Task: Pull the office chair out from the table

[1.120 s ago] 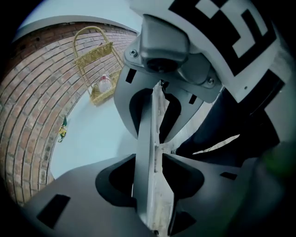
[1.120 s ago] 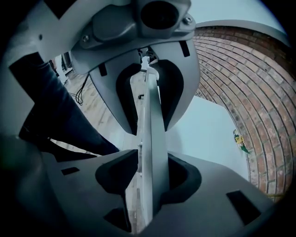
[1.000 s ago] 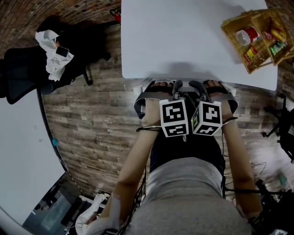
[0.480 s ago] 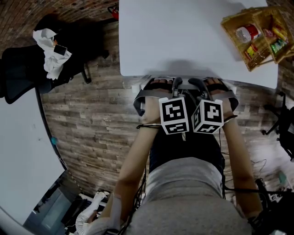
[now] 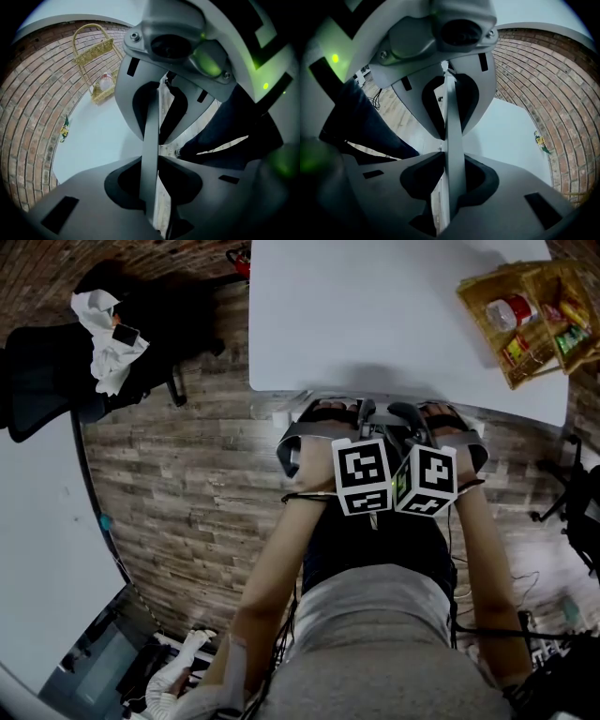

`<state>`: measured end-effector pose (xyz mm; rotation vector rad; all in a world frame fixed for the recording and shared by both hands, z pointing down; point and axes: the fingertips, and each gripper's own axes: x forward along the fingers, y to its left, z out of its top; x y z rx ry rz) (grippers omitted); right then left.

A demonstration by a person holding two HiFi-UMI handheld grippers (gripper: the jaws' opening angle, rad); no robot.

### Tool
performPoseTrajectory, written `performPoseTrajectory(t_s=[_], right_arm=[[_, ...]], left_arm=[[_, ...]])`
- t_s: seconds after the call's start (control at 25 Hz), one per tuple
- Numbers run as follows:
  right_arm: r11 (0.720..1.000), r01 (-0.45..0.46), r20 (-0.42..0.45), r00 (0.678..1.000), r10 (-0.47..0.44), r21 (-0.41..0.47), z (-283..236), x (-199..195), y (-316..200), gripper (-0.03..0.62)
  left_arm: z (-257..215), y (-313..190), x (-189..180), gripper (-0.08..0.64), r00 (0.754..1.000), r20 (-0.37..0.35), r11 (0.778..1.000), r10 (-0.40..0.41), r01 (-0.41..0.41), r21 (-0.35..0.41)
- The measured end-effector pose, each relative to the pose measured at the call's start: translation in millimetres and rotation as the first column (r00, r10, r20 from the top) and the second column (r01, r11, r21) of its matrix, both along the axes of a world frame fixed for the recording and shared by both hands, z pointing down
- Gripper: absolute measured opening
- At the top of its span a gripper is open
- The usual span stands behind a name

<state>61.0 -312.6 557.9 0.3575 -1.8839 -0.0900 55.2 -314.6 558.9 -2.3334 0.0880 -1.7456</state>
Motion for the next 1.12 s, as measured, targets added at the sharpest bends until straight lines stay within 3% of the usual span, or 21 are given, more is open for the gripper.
performPoseTrajectory(t_s=[0.52,1.12], right_arm=[[0.999,-0.022,0.011,1.0,0.022,-0.034,-1.4,-10.1,49.2,0.092],[0.997,-0.041,0.037,0.998,0.043,-0.065,-2.8,-30.0,155.8,0.089]], left_arm=[[-1.0,49.8,-10.0,0.091,1.0,0.001,1.0,0.018,-0.018,-0.012],[-0.8,156.1,-29.7,0.089,1.0,0.003,0.998,0.014,-0.014,-0.058]])
